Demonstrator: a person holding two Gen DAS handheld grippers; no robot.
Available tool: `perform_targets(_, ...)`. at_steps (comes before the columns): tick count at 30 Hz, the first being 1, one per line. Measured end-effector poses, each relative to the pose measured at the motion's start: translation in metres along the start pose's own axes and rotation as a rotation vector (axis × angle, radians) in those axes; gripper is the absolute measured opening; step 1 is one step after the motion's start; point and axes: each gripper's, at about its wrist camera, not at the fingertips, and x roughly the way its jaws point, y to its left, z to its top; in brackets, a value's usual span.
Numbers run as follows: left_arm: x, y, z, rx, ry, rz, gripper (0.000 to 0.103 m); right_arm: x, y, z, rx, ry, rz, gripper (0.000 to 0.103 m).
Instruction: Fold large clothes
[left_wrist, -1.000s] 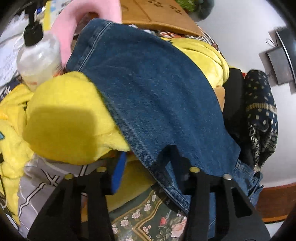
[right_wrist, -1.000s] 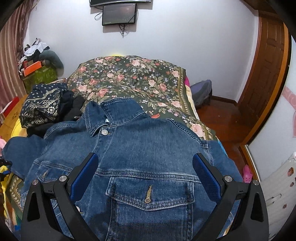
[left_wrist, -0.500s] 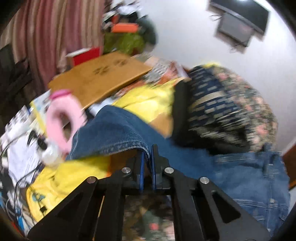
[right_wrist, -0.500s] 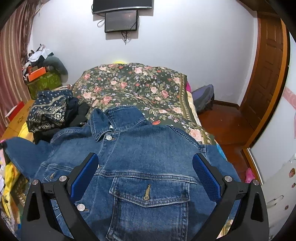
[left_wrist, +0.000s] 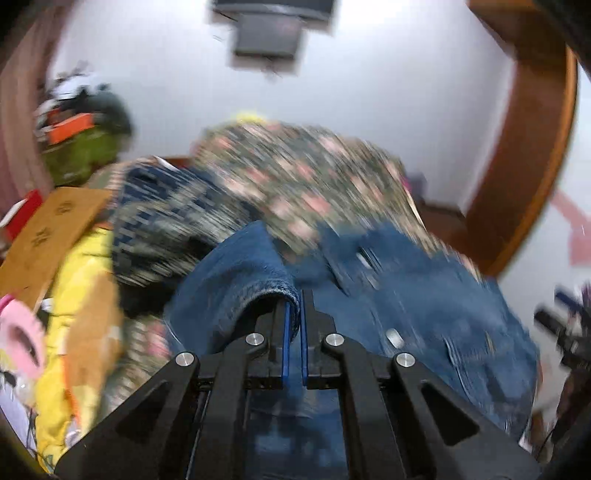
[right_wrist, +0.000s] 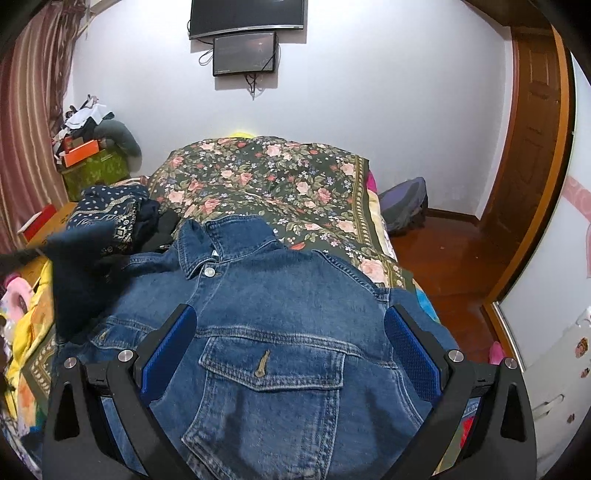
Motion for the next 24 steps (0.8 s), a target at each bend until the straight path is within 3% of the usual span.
perform_targets(5, 0.051, -0.043, -0.041, 0.047, 0.226, -0.082, 0.003, -0.004, -0.005, -0.008, -0.009, -0.002, 0.011, 0.101)
perform_targets(9, 0.065, -0.058, -0.069, 0.051, 0.297, -0.049, 0.004, -0.004, -0.009, -0.013, 0.000, 0.006, 0.020, 0.101)
perform_targets(12, 0.059, -0.060, -0.075, 0.055, 0.311, -0.040, 0.014, -0.003, -0.010, -0.014, 0.014, 0.014, 0.027, 0.101)
perform_targets(14, 0.050, -0.060, -0.076, 0.058, 0.324, -0.043, 0.039, -0.002, -0.010, -0.015, 0.022, 0.020, 0.035, 0.101)
perform_targets(16, 0.038, -0.057, -0.075, 0.068, 0.308, -0.026, 0.056, -0.001, -0.010, -0.015, 0.024, 0.021, 0.040, 0.101)
perform_targets(20, 0.011, -0.042, -0.065, 0.071, 0.235, 0.011, 0.057, -0.001, -0.007, -0.016, 0.014, 0.026, 0.036, 0.101)
perform_targets(24, -0.007, -0.003, -0.052, -0.042, 0.164, 0.059, 0.064, 0.001, -0.005, -0.017, 0.009, 0.035, 0.037, 0.101)
